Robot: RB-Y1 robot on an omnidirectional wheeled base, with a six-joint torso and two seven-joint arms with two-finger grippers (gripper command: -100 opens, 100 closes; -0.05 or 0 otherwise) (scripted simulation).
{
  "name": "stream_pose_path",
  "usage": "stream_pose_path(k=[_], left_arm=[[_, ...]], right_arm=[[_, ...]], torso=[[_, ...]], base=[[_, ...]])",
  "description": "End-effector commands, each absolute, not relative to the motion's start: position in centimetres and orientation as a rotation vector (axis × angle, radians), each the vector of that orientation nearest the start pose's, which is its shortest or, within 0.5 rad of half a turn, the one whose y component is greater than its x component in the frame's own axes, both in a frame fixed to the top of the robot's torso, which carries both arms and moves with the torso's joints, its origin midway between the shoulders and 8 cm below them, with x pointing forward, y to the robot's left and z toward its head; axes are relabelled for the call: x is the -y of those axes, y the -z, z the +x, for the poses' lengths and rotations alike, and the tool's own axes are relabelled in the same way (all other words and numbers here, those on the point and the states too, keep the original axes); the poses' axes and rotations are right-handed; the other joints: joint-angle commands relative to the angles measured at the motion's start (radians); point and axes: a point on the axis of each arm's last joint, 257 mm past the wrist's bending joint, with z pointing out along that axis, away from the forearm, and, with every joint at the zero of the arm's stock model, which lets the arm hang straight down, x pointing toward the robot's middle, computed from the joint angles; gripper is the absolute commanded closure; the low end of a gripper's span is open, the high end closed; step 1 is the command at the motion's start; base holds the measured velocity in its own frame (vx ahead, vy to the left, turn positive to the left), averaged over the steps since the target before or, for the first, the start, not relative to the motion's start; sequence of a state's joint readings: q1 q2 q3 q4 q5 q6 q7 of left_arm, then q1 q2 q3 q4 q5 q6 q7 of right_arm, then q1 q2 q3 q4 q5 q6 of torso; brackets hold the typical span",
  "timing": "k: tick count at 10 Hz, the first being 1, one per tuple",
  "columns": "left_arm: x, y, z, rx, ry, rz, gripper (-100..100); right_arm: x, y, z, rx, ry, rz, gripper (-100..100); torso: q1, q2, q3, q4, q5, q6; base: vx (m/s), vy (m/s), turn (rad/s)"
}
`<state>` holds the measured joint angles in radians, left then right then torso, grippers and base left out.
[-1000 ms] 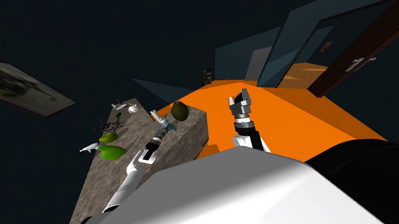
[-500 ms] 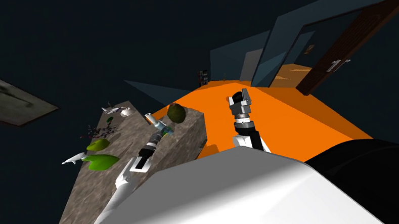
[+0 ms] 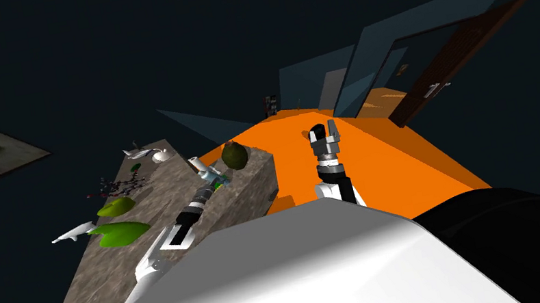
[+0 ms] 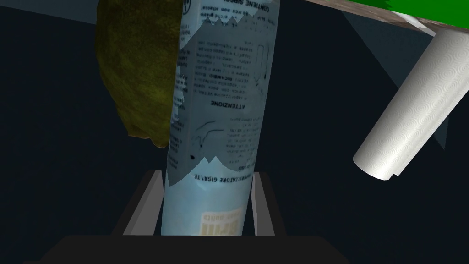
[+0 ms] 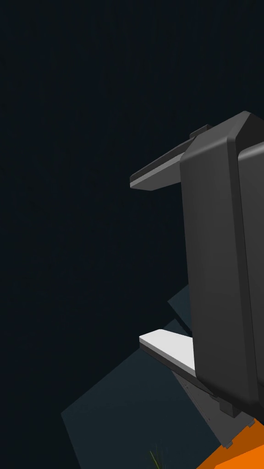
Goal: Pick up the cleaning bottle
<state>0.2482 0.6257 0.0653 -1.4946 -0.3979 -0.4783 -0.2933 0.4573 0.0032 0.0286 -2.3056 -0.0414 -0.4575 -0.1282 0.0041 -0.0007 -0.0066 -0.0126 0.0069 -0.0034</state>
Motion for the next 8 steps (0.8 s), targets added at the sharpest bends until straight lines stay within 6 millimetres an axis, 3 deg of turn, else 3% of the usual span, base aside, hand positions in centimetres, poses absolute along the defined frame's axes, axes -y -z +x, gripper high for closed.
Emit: stream_pose_path(k=[1,2,3,6,7,8], left_arm=[[-39.2,22.7,43.7,-1.586,0.379,-0.038,100],[-39.3,23.3,43.0,-1.599,0.377,-0.042,100],[-40.9,21.6,42.5,-1.580,0.336,-0.042,100],[-40.5,22.6,40.3,-1.611,0.339,-0.043,100],[-40.6,22.3,40.7,-1.604,0.340,-0.041,100],[-40.6,22.4,40.6,-1.606,0.340,-0.041,0]], right_arm=[[27.0,-4.2,34.9,-0.534,-1.498,0.718,0],[27.0,-4.2,34.9,-0.534,-1.498,0.718,0],[27.0,-4.2,34.9,-0.534,-1.498,0.718,0],[27.0,-4.2,34.9,-0.534,-1.498,0.718,0],[27.0,-4.2,34.9,-0.534,-1.498,0.718,0],[27.0,-4.2,34.9,-0.534,-1.498,0.718,0]], torso=[[0.000,0.000,0.000,0.000,0.000,0.000],[0.000,0.000,0.000,-0.001,0.000,-0.001],[0.000,0.001,0.000,-0.001,0.000,-0.002],[-0.002,0.002,0.001,0.000,0.000,-0.001],[-0.002,0.003,0.001,0.000,0.000,-0.001],[-0.001,0.003,0.001,0.000,0.000,-0.001]], base=[[0.037,0.010,-0.108],[0.020,0.005,0.013],[0.034,-0.002,-0.132],[0.021,0.002,-0.050],[0.000,0.000,0.000],[0.000,0.000,0.000]])
